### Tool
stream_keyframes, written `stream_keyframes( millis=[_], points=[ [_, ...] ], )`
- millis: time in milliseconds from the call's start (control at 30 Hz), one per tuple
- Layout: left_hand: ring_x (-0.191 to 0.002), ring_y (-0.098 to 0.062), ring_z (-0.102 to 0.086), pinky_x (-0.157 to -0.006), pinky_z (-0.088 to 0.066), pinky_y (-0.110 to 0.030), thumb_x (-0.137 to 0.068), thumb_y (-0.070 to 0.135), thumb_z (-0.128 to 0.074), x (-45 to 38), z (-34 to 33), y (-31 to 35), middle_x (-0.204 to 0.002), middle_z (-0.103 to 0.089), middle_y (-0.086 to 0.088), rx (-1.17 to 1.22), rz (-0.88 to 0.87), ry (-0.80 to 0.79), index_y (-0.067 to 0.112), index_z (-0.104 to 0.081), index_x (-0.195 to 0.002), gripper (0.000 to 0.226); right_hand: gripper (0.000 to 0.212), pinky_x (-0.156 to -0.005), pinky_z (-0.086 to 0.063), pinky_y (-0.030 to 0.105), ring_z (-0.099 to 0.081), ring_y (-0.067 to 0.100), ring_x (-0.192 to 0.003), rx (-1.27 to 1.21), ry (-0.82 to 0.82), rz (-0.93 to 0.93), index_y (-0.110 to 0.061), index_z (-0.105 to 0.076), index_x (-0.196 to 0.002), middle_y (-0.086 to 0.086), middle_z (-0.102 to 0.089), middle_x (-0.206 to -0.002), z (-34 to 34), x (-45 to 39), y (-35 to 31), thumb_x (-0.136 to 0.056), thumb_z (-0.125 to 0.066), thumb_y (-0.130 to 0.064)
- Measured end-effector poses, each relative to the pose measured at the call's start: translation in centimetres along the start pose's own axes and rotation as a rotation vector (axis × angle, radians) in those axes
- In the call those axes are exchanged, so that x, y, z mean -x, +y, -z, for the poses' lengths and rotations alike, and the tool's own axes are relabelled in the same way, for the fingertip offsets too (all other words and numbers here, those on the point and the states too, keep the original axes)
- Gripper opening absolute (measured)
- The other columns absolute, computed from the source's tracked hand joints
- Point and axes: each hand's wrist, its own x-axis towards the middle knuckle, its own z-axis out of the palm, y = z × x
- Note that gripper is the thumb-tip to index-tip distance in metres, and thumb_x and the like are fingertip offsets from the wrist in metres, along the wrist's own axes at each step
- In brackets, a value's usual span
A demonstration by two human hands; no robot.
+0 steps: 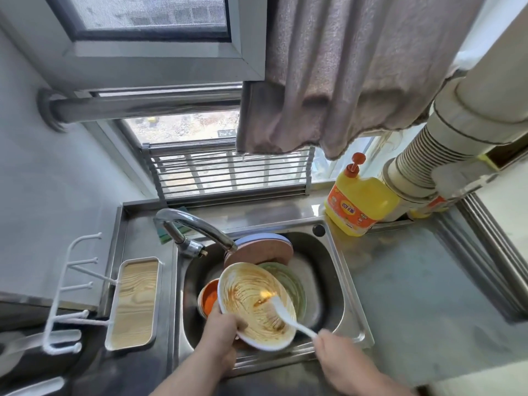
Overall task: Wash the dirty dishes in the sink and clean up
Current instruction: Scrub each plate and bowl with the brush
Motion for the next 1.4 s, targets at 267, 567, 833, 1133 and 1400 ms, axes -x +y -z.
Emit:
stream_keyframes(
  millis=[267,567,833,1133,1400],
  points=[
    [-0.105,-0.049,-0.067,-0.071,-0.062,-0.060,-0.068,-0.030,-0.034,2.0,-1.1,-2.3,-0.111,-0.073,-0.023,-0.048,0.009,-0.159,0.029,-0.059,-0.130,0.089,0.023,-0.077,-0.042,0.037,-0.064,0.036,-0.108,0.140,0.120,0.077,-0.016,-0.055,-0.115,0.011,-0.062,-0.117,3.1,-3.7,-5.4,-0.104,-0.035,-0.018],
    [-0.099,-0.047,-0.064,-0.061,-0.061,-0.052,-0.063,-0.026,-0.038,1.3,0.4,-0.3,-0.116,-0.067,-0.024,-0.082,-0.025,-0.037,0.030,-0.053,-0.138,0.095,0.034,-0.085,-0.042,0.038,-0.060,0.030,-0.109,-0.116,-0.086,0.080,-0.024,-0.040,-0.082,0.008,-0.060,-0.107,0.7,1.7,-4.5,-0.109,-0.026,-0.038],
    [-0.109,-0.043,-0.062,-0.071,-0.058,-0.043,-0.073,-0.028,-0.035,1.0,0.5,0.6,-0.118,-0.066,-0.021,-0.085,-0.147,0.065,0.025,-0.054,-0.142,0.089,0.026,-0.091,-0.050,0.043,-0.063,0.041,-0.117,0.227,-0.008,0.050,-0.012,-0.057,-0.117,0.016,-0.062,-0.126,3.1,-3.3,-2.4,-0.104,-0.035,-0.017],
    [-0.116,-0.036,-0.067,-0.104,-0.052,-0.057,-0.113,0.015,-0.041,0.7,-0.8,1.2,-0.128,-0.069,-0.014,0.072,-0.262,0.177,0.027,-0.059,-0.137,0.032,0.039,-0.083,-0.042,0.030,-0.048,0.011,-0.087,-0.111,-0.132,0.114,-0.027,-0.038,-0.074,-0.007,-0.051,-0.090,-1.7,0.9,-3.2,-0.110,-0.030,-0.041],
    [-0.103,-0.026,-0.069,-0.074,-0.058,-0.038,-0.112,0.042,-0.036,1.7,-1.2,1.7,-0.118,-0.072,-0.008,-0.065,-0.177,0.069,0.026,-0.055,-0.138,0.036,0.034,-0.082,-0.046,0.041,-0.061,0.038,-0.104,-0.018,0.122,0.012,-0.018,-0.051,-0.103,0.014,-0.067,-0.118,4.9,-1.6,-1.8,-0.111,-0.022,-0.034]
  ],
)
